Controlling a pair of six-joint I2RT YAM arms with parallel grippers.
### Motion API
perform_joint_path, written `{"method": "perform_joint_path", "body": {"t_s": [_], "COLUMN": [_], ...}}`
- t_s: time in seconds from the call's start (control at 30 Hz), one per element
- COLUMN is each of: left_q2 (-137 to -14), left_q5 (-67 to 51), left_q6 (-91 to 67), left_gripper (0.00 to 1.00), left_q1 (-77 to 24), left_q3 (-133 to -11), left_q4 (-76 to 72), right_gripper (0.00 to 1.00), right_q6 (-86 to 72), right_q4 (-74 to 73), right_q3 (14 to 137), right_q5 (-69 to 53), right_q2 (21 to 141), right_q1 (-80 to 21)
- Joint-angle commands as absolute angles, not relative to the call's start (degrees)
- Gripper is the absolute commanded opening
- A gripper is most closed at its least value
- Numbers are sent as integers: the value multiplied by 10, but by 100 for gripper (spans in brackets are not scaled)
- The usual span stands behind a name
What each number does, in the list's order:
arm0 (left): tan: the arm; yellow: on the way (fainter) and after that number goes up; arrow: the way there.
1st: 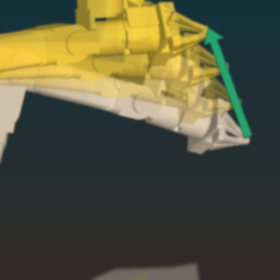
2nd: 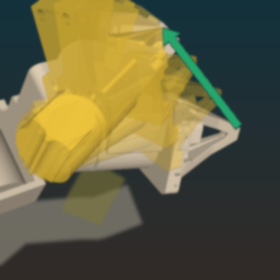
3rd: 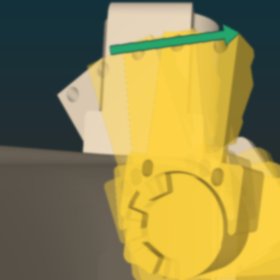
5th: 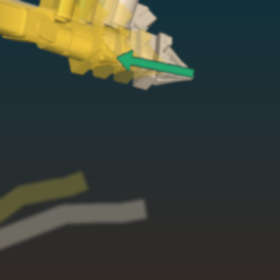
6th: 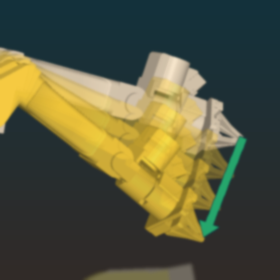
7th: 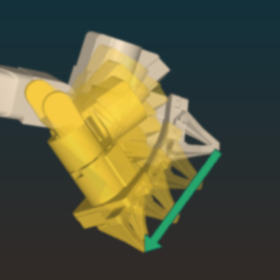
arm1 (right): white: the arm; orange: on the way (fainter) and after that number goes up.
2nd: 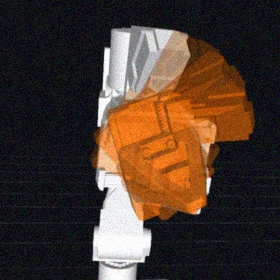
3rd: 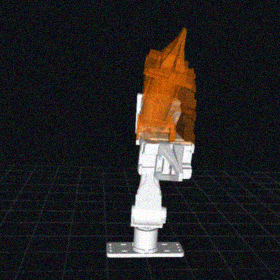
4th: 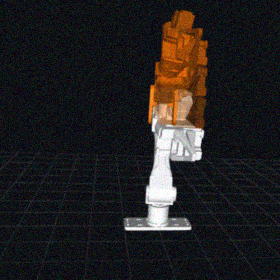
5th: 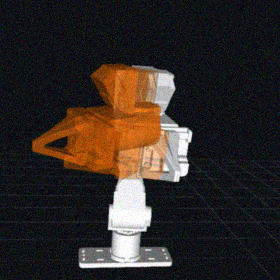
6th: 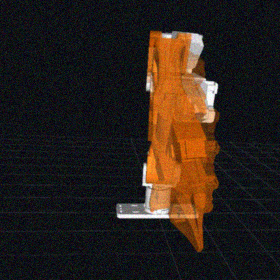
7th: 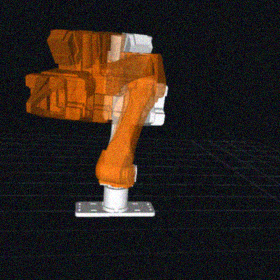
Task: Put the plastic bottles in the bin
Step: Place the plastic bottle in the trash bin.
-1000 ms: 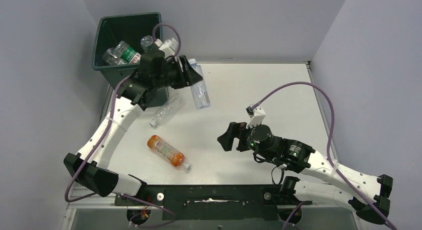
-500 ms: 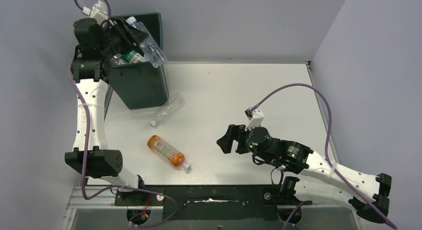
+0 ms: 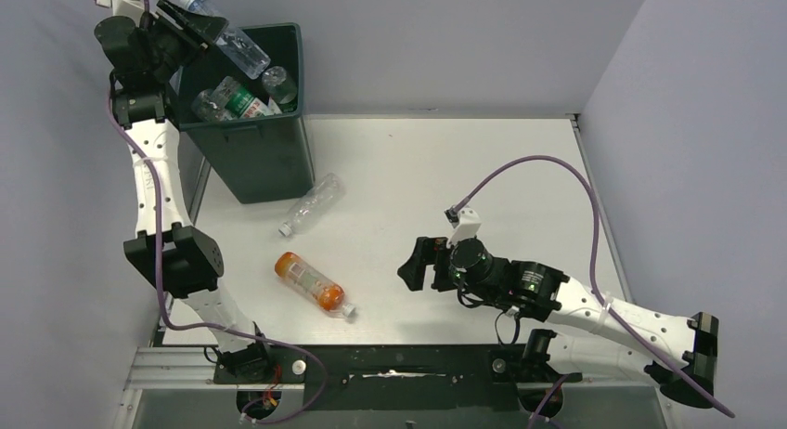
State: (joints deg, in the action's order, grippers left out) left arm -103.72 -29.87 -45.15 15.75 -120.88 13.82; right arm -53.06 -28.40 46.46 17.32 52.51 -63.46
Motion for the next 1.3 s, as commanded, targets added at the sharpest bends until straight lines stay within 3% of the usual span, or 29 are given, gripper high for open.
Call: {"method": "perform_joint_path", "body": {"t_s": [0.0,0.3,0.5,0.6,0.87,1.27], "left_q2": [-1069,-1121,-1143,-1162,-1191,-1130], "left_q5": [-287,-236,-202,-202,-203,-212], "left_q6": [-468,-462,-436,-425,-386,-374], "left_gripper": [40,40,42,47,78,83], "left_q1": [157,156,156,156,153,171], "left_q3": [-1242,-1220,-1226,-1251,-1294,-1320], "left_q4": [8,-119,-122,-88,42,163], "right_gripper": [98,98,98,98,98,98], "right_q6": [-545,-542,-531,-527,-528,-538], "right_q4": [-266,-234,-217,-211,-204,-197], "right_q3": [465,477,503,511,510,495], "right_q5": [170,140,119,115,113,124], "right_q2": [542,612,668,679,680,644], "right_q1": [-639,-637,-637,-637,-638,-648]}}
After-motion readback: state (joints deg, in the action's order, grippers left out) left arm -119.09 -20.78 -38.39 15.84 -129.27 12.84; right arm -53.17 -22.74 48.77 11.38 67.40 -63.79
